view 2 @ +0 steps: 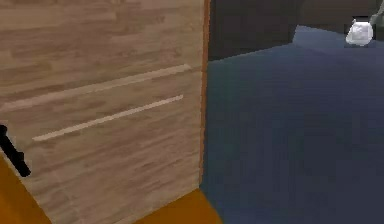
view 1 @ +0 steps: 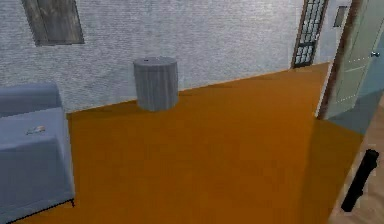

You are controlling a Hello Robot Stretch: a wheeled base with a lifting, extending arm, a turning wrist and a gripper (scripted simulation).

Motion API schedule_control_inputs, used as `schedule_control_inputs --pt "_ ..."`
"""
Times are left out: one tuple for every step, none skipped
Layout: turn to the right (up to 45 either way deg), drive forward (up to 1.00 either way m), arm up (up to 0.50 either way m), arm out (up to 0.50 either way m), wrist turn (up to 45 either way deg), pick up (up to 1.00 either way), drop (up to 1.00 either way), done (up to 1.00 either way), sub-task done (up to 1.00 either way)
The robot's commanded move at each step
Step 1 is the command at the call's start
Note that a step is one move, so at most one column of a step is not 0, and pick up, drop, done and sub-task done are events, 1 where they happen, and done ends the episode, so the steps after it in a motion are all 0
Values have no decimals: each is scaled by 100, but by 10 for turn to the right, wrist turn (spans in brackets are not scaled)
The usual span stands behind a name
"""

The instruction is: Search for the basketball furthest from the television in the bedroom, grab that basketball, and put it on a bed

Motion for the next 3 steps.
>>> schedule_control_inputs --pt "0 95 0 0 0 0 0 0 0" --pt "450 0 0 0 0 0 0 0 0" --pt "90 0 0 0 0 0 0 0 0"
